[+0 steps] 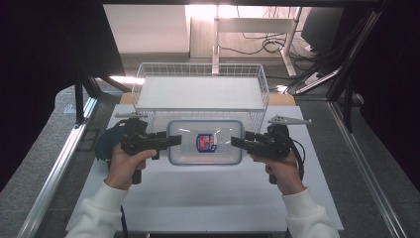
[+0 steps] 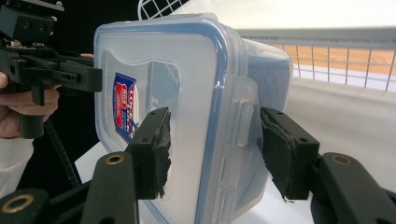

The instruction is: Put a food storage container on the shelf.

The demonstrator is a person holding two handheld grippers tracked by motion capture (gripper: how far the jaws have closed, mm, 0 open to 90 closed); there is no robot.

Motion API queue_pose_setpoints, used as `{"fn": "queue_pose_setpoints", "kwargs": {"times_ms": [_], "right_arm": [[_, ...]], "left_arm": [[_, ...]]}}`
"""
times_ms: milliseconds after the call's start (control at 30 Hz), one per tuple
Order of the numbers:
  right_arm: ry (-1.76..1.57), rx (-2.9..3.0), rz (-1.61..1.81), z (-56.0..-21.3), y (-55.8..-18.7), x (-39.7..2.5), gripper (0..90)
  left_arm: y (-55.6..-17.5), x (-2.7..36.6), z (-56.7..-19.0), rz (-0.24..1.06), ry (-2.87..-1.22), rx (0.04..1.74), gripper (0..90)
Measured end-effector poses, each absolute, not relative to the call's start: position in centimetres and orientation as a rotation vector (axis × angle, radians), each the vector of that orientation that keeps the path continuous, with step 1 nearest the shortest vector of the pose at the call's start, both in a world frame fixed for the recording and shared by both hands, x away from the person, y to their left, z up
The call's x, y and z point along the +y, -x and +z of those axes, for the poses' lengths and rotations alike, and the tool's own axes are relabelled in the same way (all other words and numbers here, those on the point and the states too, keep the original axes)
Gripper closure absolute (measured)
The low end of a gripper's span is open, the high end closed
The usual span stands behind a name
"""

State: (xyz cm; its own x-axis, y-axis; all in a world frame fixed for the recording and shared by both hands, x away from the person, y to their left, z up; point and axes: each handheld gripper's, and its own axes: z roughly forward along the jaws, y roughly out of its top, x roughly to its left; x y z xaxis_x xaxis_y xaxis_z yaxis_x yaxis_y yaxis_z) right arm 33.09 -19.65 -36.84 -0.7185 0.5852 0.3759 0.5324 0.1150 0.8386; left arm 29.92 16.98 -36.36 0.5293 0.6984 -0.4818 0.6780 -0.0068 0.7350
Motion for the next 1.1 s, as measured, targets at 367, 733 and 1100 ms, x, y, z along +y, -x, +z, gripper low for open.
{"fn": "queue_pose_setpoints", "kwargs": {"times_ms": [367,733,1100], "right_arm": [[-1.137,2.297,1.709,-35.0,-34.5,-19.2,44.7],[-1.100,2.275,1.707,-32.1,-36.0,-18.4,44.7],[-1.065,2.281,1.693,-29.1,-37.9,-17.8,45.4]], "left_arm": [[-31.3,17.5,-34.5,0.044,-1.708,1.156,44.4],[-33.0,18.1,-31.5,0.066,-1.703,1.133,44.1],[-35.1,19.0,-29.8,0.053,-1.683,1.119,44.1]]}}
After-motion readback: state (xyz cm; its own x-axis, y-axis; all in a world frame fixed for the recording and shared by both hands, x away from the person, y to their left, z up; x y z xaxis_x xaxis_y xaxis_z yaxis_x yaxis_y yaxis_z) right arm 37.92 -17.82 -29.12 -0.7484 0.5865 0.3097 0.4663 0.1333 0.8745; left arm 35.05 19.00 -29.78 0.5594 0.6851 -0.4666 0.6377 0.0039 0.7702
